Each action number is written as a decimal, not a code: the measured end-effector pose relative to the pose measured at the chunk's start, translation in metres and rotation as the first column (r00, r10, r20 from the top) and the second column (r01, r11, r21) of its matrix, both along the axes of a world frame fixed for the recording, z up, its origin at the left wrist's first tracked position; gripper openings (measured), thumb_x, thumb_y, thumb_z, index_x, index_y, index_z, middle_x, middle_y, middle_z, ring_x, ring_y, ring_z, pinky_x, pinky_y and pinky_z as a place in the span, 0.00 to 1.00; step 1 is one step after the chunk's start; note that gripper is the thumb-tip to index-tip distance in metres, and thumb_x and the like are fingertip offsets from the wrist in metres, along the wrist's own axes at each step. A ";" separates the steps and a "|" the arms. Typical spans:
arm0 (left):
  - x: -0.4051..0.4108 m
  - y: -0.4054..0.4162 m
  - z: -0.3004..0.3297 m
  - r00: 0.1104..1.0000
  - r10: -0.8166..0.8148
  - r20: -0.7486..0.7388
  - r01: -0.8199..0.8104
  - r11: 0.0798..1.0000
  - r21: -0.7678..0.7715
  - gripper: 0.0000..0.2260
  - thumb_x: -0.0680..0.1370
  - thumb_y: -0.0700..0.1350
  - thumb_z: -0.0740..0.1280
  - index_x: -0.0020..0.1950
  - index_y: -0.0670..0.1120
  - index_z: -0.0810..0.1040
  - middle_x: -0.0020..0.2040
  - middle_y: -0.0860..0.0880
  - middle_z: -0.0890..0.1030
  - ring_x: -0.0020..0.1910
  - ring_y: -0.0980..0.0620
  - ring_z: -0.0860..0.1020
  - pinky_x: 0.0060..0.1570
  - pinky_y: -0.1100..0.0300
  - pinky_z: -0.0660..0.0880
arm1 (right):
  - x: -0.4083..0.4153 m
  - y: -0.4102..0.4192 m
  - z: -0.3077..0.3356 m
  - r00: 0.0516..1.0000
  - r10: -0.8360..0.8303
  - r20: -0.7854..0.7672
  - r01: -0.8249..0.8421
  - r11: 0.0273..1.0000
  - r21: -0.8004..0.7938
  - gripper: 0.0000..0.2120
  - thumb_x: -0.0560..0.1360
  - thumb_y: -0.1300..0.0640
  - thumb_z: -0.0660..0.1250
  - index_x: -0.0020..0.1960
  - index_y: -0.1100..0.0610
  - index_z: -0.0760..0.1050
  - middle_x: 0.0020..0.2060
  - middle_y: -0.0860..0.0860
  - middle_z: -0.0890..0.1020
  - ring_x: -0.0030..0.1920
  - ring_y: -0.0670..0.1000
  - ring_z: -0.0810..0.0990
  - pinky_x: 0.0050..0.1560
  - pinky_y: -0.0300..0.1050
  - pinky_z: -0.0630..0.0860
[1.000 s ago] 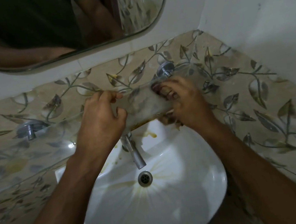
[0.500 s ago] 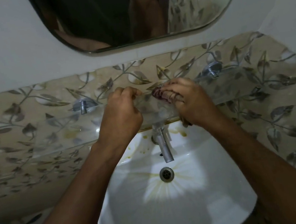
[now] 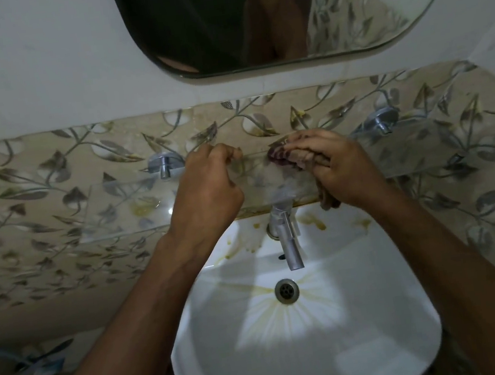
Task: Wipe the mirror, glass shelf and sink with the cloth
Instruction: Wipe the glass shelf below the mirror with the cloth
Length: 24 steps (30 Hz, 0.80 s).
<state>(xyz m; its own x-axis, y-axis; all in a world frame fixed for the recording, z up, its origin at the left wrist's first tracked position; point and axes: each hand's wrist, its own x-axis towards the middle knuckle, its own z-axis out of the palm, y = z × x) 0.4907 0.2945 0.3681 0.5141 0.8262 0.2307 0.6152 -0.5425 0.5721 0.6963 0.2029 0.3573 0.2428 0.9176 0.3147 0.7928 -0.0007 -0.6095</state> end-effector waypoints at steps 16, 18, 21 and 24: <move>-0.006 0.005 -0.007 1.000 -0.004 -0.005 0.004 1.000 0.013 0.16 0.74 0.39 0.65 0.62 0.47 0.78 0.57 0.48 0.74 0.61 0.48 0.71 0.61 0.53 0.72 | -0.041 0.024 -0.007 0.992 0.094 0.087 -0.097 0.995 0.033 0.13 0.76 0.64 0.68 0.60 0.60 0.82 0.57 0.55 0.81 0.59 0.54 0.79 0.64 0.38 0.72; -0.008 0.006 -0.007 1.000 0.004 0.005 -0.004 1.000 0.004 0.17 0.74 0.40 0.65 0.62 0.48 0.77 0.57 0.48 0.72 0.61 0.48 0.71 0.61 0.53 0.72 | -0.049 0.011 -0.005 0.976 0.216 0.027 -0.216 0.976 -0.006 0.13 0.77 0.62 0.68 0.61 0.58 0.82 0.58 0.53 0.81 0.60 0.49 0.78 0.63 0.39 0.73; -0.010 0.008 -0.007 1.000 0.006 0.003 -0.006 1.000 0.005 0.16 0.74 0.40 0.65 0.62 0.49 0.77 0.58 0.48 0.72 0.62 0.49 0.70 0.62 0.55 0.70 | -0.044 -0.001 -0.001 0.965 0.261 -0.015 -0.262 0.964 -0.035 0.18 0.74 0.70 0.69 0.62 0.57 0.82 0.59 0.51 0.80 0.60 0.46 0.77 0.62 0.35 0.72; -0.014 0.010 -0.008 1.000 0.004 0.016 -0.005 1.000 0.028 0.15 0.75 0.40 0.65 0.61 0.49 0.78 0.53 0.50 0.74 0.59 0.49 0.71 0.60 0.55 0.70 | -0.033 0.023 -0.004 0.988 0.128 0.090 -0.129 0.992 0.002 0.18 0.74 0.70 0.69 0.61 0.57 0.82 0.58 0.52 0.81 0.59 0.49 0.78 0.63 0.36 0.72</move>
<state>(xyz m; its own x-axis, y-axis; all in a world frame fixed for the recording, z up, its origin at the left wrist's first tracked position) 0.4771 0.3047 0.3598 0.5066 0.8214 0.2619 0.6085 -0.5559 0.5663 0.6634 0.2257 0.3533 0.0933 0.9370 0.3368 0.8374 0.1092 -0.5356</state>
